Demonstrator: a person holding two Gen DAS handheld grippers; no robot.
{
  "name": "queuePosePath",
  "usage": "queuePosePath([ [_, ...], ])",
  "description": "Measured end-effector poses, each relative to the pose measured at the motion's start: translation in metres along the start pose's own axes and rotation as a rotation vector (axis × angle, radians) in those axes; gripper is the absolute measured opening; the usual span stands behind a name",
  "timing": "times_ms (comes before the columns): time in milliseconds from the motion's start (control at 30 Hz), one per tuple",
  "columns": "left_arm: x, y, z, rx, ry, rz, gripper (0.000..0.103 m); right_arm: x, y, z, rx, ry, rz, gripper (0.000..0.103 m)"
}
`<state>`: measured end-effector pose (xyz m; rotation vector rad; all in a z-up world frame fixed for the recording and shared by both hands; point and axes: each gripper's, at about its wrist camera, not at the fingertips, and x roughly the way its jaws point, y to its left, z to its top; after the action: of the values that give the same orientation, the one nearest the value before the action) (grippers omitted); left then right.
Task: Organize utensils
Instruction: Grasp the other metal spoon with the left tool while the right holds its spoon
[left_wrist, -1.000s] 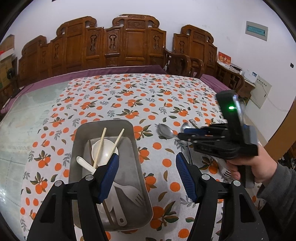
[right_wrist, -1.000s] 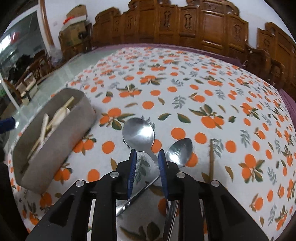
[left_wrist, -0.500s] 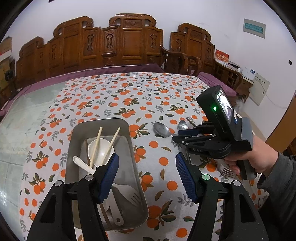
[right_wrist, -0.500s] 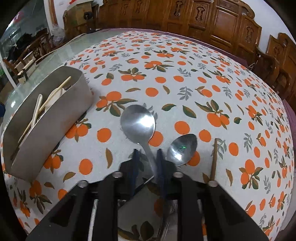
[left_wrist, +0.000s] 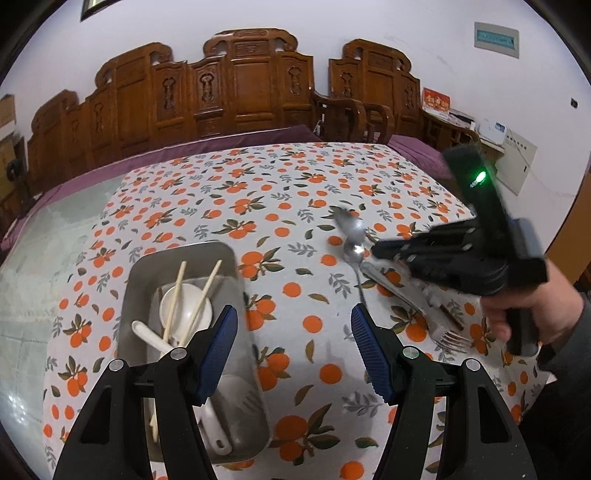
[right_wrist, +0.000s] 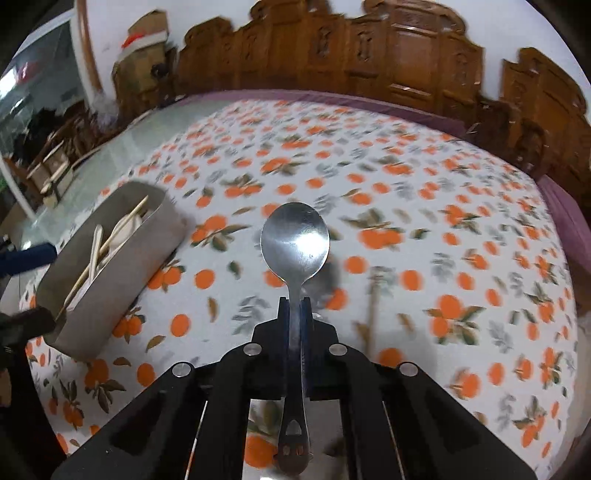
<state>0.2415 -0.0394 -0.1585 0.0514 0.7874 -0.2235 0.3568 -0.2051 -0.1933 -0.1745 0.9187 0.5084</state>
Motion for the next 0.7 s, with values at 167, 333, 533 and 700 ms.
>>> queuePosePath([
  [167,0.017,-0.022,0.006,0.033,0.033,-0.013,0.061,-0.004,-0.038,-0.009,0.061,-0.003,-0.055,0.007],
  [333,0.050,-0.039,0.012,0.062,0.091,-0.019,0.061,0.002,-0.068,-0.022,0.111,0.021,-0.078,0.007],
  [533,0.096,-0.054,0.023,0.052,0.171,-0.045,0.056,0.007,-0.084,-0.028,0.148,0.027,-0.073,0.007],
  [700,0.126,-0.055,0.036,0.032,0.192,-0.027,0.056,0.002,-0.088,-0.029,0.161,0.009,-0.053,0.007],
])
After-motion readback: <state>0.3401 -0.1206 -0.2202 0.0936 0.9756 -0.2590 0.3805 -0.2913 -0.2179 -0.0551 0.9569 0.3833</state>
